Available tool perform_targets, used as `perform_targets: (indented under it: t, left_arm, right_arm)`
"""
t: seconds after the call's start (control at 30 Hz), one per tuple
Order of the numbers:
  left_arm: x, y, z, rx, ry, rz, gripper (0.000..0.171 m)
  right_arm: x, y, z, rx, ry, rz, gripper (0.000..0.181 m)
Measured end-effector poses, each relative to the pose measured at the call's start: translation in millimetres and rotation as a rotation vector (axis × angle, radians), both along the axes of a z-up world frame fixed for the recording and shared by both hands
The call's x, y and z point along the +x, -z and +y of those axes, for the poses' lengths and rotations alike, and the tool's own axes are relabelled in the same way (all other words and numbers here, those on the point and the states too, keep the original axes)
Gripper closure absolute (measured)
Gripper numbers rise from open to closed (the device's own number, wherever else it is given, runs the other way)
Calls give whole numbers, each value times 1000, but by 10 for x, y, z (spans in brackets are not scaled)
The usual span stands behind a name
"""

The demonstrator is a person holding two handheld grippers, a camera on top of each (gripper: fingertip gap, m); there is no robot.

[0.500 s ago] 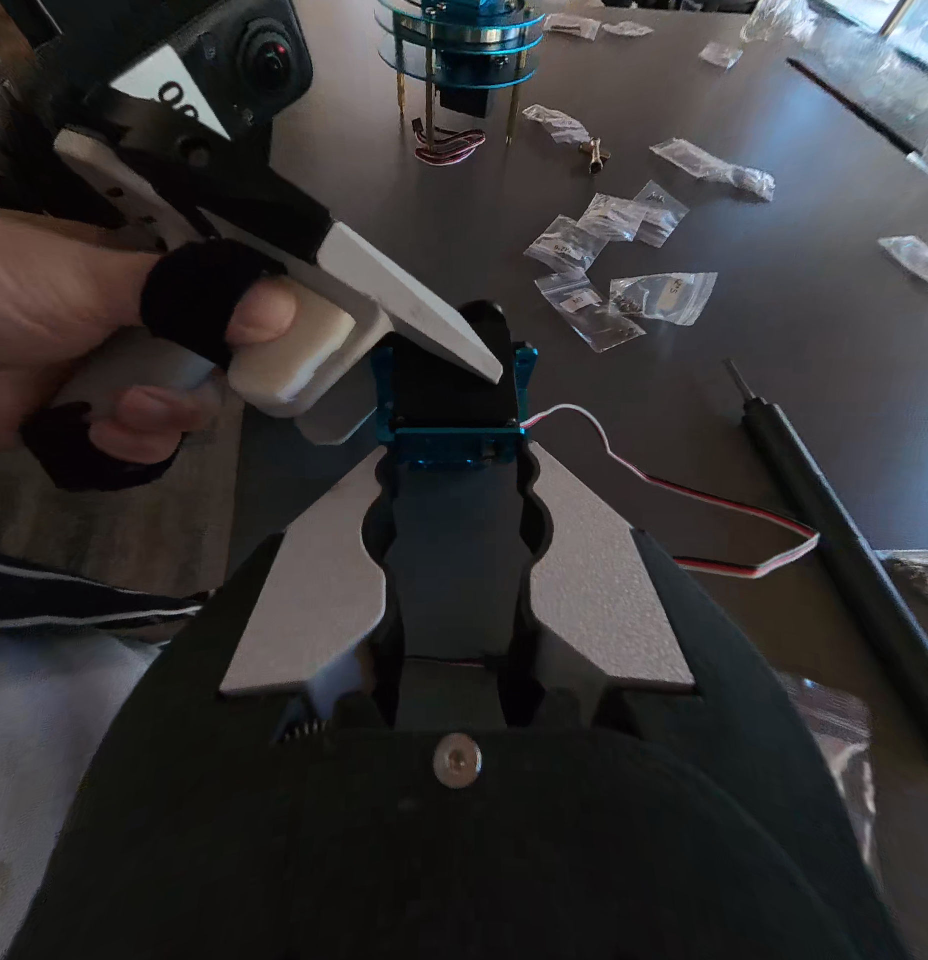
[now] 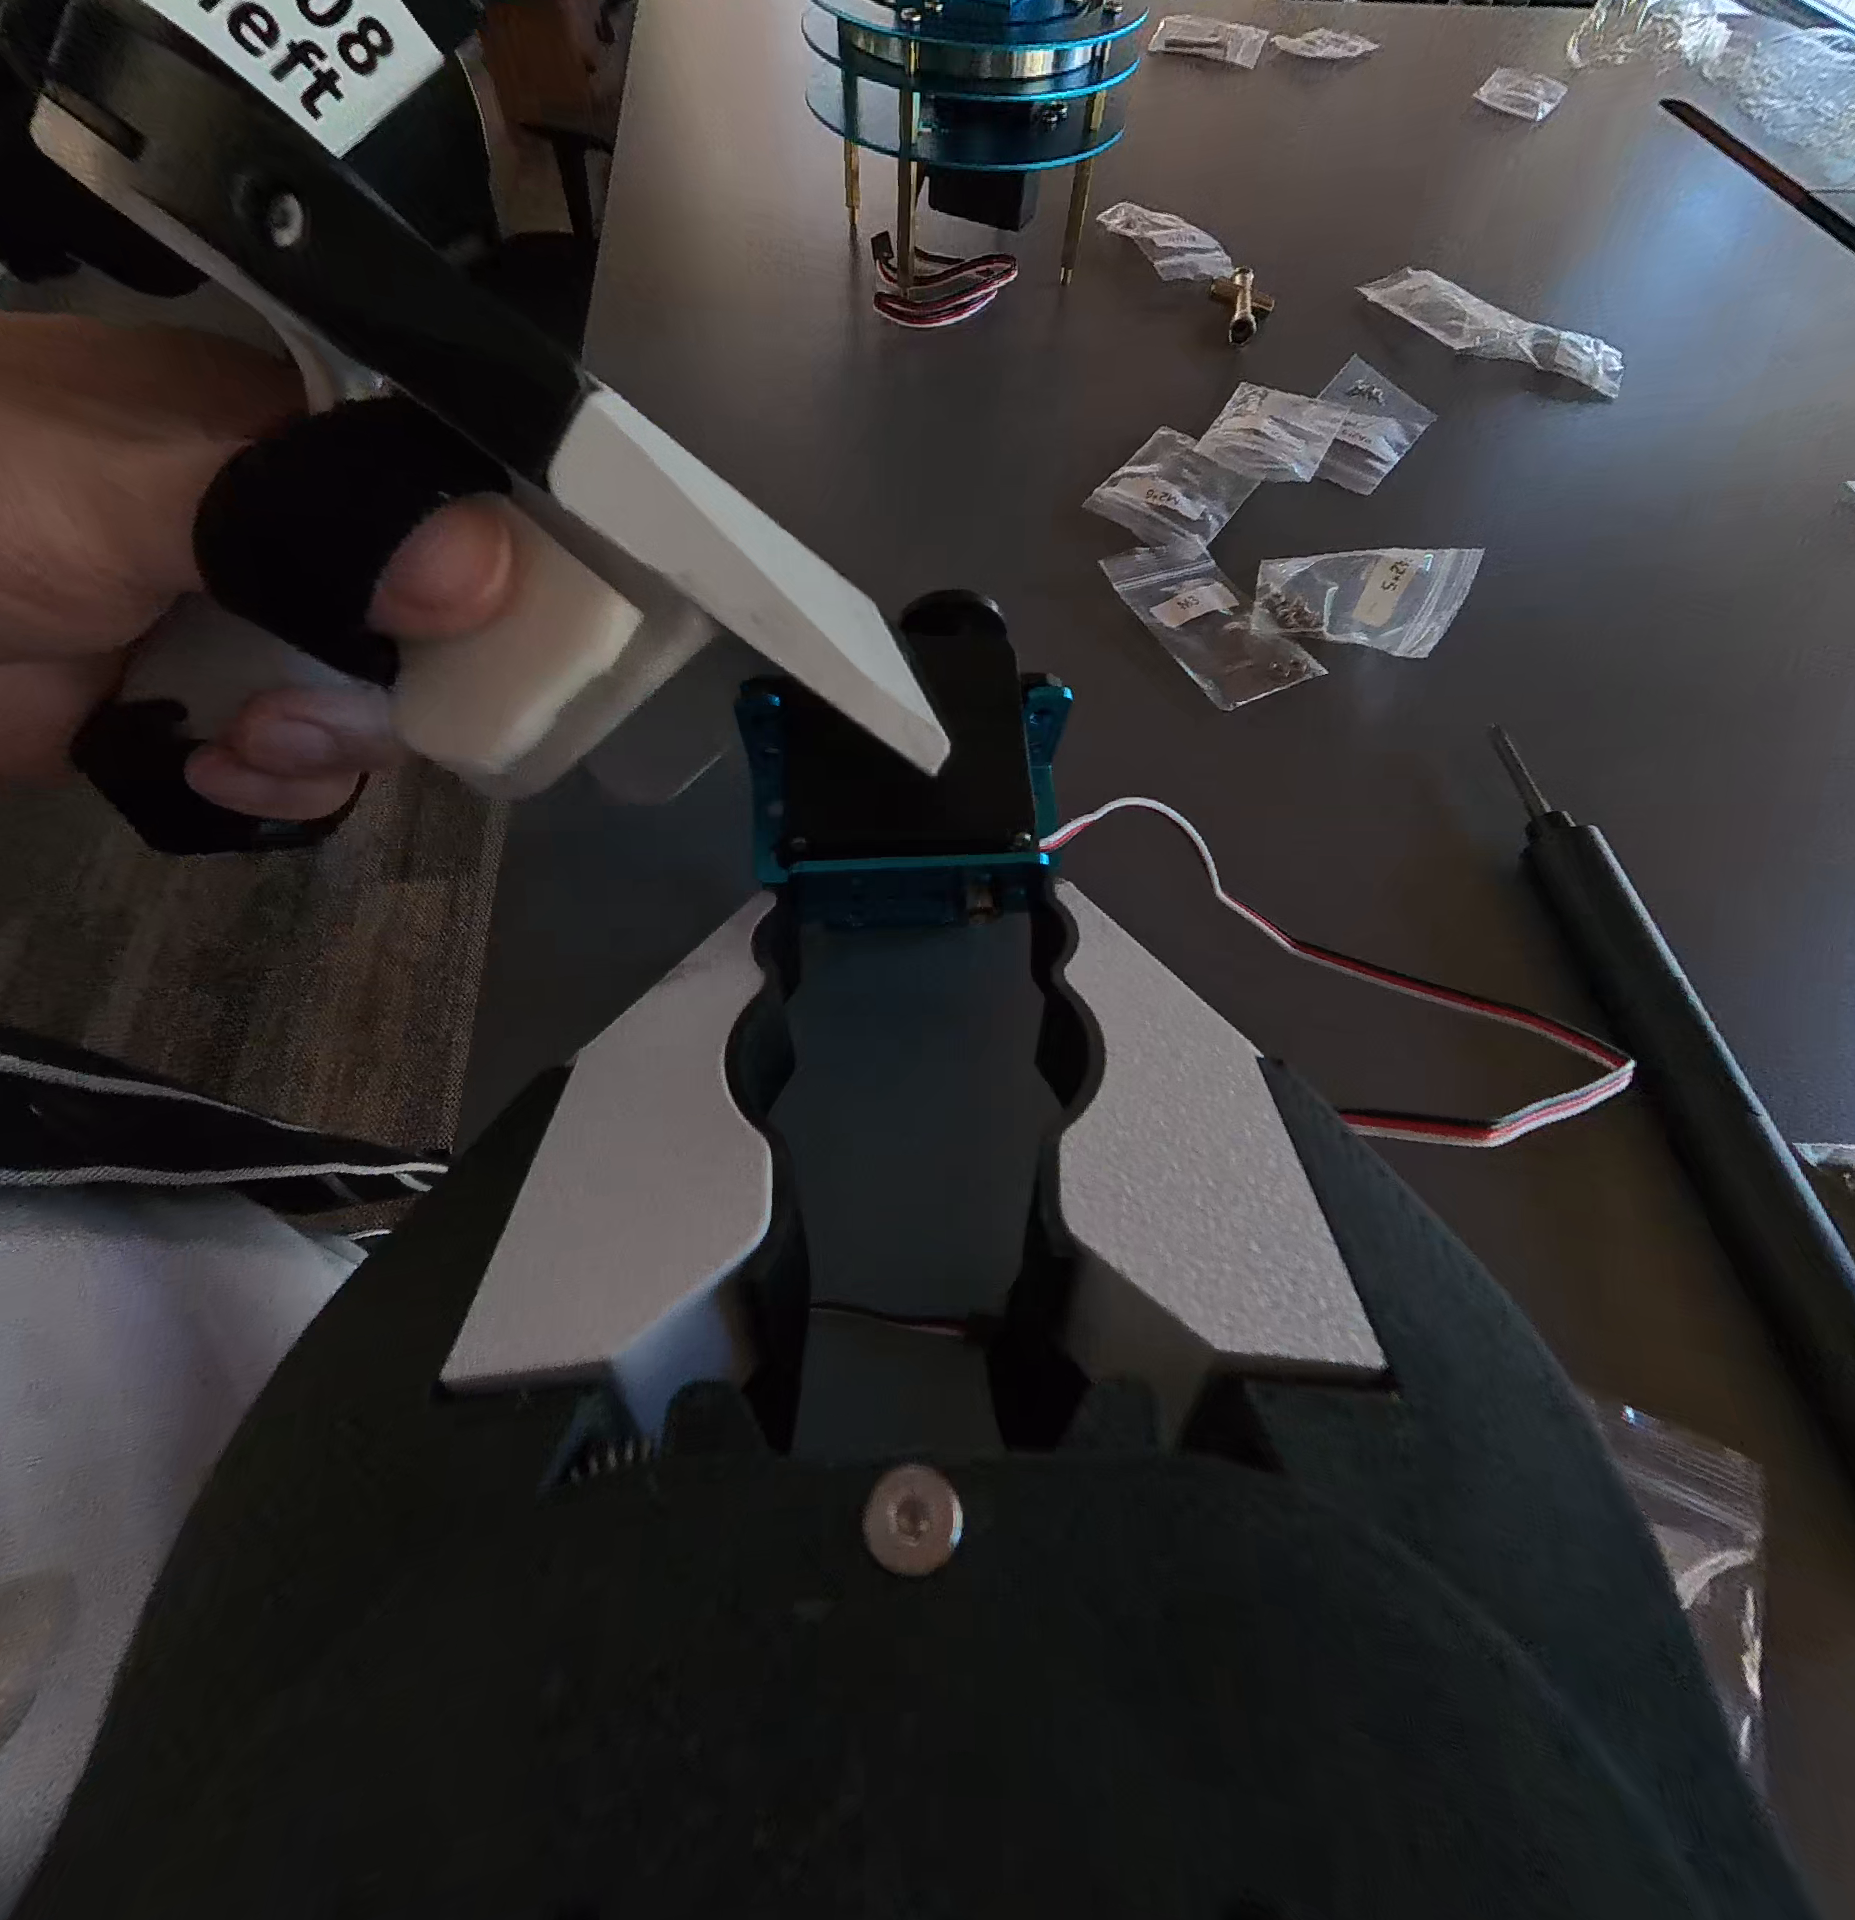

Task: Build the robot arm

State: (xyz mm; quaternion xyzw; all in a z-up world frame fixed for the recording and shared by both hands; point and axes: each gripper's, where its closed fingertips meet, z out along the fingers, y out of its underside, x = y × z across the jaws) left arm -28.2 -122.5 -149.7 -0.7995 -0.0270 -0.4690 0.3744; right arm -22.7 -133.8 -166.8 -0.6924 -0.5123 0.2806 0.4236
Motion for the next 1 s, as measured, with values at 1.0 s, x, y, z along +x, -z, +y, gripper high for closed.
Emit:
perform_targets:
  t: [1.0]
  left_arm:
    - [45, -48, -121, 717, 1210, 979, 129]
  right_arm:
    - [-30, -12, 36, 33, -6, -1, 137]
